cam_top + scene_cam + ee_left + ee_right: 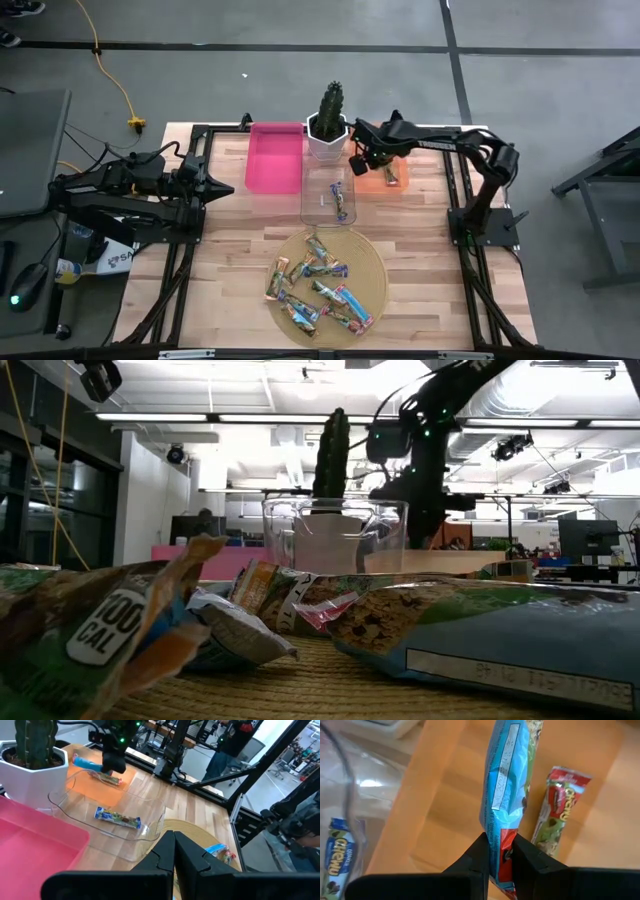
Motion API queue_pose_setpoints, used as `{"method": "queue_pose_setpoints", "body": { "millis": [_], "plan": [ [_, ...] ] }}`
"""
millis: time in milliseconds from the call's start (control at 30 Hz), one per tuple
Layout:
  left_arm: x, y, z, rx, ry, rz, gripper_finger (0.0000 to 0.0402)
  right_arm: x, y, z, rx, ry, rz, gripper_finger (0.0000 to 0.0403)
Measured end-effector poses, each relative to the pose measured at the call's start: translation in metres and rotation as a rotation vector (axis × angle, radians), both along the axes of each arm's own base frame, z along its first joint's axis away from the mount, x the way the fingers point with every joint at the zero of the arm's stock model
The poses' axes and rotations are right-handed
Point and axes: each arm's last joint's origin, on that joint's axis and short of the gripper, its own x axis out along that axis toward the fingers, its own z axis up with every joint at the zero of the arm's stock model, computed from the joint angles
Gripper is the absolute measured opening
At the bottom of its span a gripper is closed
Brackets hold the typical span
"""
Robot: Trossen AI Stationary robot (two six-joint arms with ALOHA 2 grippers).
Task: Pick and place Granola Bars by type
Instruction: Put the red granola bar into the orange bin
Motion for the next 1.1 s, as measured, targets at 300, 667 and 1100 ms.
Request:
{"method": "queue_pose_setpoints", "body": {
  "millis": [300,667,1100],
  "plan": [
    [0.0001,-0.0001,0.0,-0.021,-0.001,0.001,0.0001,-0.0032,0.0002,-0.0036,0.019,0.044,-0.009,0.0044],
    [0.0001,-0.0009,0.0,-0.031,-0.001,-0.022,0.0001,-0.0054,0.0,-0.0037,0.004,0.077,-0.007,0.0044],
    [0.0001,-0.0009,0.0001,-0.034,-0.002,-0.023,0.0001,-0.0064,0.0004,-0.0039,0.007,0.093,0.021,0.0057]
  ]
}}
